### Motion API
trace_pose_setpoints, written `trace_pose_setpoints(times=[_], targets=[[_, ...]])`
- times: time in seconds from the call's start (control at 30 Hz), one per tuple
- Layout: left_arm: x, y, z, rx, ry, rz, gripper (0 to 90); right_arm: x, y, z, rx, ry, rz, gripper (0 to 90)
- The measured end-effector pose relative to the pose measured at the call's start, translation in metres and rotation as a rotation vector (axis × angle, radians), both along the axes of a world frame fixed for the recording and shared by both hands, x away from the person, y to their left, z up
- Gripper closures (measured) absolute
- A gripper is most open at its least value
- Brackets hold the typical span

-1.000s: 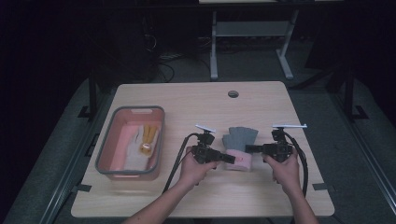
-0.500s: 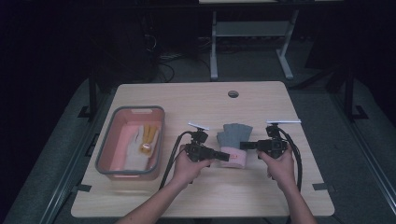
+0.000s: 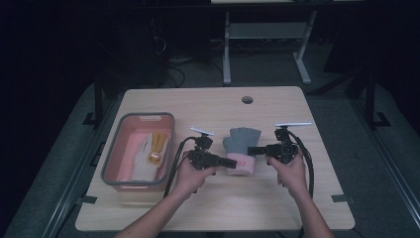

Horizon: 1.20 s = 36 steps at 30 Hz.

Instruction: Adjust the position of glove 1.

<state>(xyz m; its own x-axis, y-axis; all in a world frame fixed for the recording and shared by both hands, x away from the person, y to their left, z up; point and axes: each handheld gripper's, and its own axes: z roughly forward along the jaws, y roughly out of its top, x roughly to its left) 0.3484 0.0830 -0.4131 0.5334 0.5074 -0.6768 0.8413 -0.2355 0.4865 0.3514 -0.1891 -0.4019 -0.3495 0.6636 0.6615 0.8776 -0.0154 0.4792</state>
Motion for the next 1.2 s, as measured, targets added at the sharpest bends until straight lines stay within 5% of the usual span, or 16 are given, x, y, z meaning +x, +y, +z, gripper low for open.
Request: trace_pose_setpoints(times=[1.2], targets=[[0.004, 0.035, 0.023, -0.015, -0.046, 0.023, 64.8, 0.015, 0.031, 0.027, 0.002, -0.032, 0.057, 77.9]])
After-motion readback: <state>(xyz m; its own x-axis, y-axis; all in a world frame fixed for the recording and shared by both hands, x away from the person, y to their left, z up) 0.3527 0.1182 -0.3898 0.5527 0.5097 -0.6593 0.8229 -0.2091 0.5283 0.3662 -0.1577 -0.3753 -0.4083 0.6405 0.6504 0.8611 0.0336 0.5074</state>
